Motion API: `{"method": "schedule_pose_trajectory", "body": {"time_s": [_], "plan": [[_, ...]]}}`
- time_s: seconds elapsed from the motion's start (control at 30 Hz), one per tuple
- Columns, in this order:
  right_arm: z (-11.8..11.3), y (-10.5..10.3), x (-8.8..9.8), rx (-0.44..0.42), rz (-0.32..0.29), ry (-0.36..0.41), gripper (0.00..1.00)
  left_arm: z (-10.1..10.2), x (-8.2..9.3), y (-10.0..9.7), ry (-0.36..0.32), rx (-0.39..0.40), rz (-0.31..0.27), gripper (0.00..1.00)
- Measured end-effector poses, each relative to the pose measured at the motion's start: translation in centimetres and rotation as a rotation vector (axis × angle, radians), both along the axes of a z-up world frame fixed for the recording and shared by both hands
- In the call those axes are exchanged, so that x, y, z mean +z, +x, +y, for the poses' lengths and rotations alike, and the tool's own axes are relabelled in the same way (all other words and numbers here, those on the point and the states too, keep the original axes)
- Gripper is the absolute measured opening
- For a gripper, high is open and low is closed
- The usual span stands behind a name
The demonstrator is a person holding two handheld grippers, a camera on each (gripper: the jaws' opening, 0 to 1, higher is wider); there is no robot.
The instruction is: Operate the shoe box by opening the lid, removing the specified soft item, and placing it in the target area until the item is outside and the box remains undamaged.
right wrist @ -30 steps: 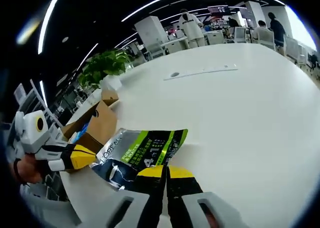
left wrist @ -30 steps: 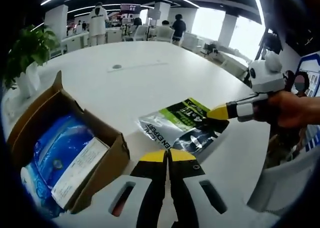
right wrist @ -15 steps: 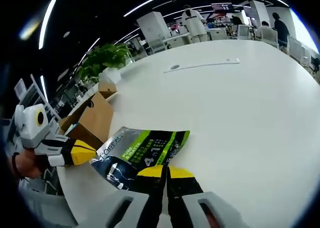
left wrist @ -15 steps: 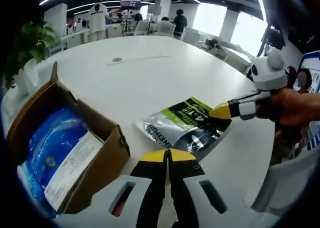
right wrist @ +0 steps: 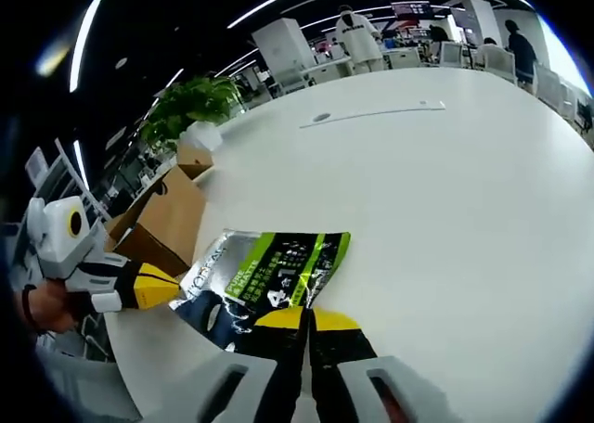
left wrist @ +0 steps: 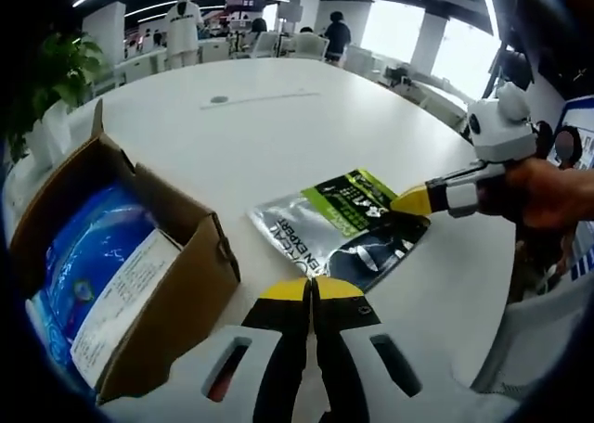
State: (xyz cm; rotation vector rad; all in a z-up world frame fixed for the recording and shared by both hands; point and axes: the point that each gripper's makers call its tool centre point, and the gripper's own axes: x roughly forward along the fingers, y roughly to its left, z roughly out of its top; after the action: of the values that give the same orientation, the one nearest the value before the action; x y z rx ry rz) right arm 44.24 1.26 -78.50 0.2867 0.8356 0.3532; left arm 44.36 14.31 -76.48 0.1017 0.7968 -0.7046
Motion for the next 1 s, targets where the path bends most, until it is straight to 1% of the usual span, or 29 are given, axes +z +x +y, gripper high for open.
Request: {"method": "schedule_pose_trajectory", "body": {"time_s": [0.2,0.4,0.67,1.0], "plan": [[0.1,0.4,0.0,-0.006,-0.001,0.007,0.00,0.1,-0.1,0.4,-0.002,0.016,0.007,0.00],[0.1,0.8,0.0,-0.004,-0.002,0.008,0.00,0.5,0.0,1.2,-0.002,0.027,-0.001,0.00],[-0.2,1.4,0.0,-0.018,-0.006,0.004,0.00,0.4,0.2,1.8,0.000,0.031,-0.007,0.00],[-0.3,1.6,0.1,-0.017,-0.006,-0.012,0.00,0.5,0.2,1.5,0.009,0.022,-0.010,0.00]]}}
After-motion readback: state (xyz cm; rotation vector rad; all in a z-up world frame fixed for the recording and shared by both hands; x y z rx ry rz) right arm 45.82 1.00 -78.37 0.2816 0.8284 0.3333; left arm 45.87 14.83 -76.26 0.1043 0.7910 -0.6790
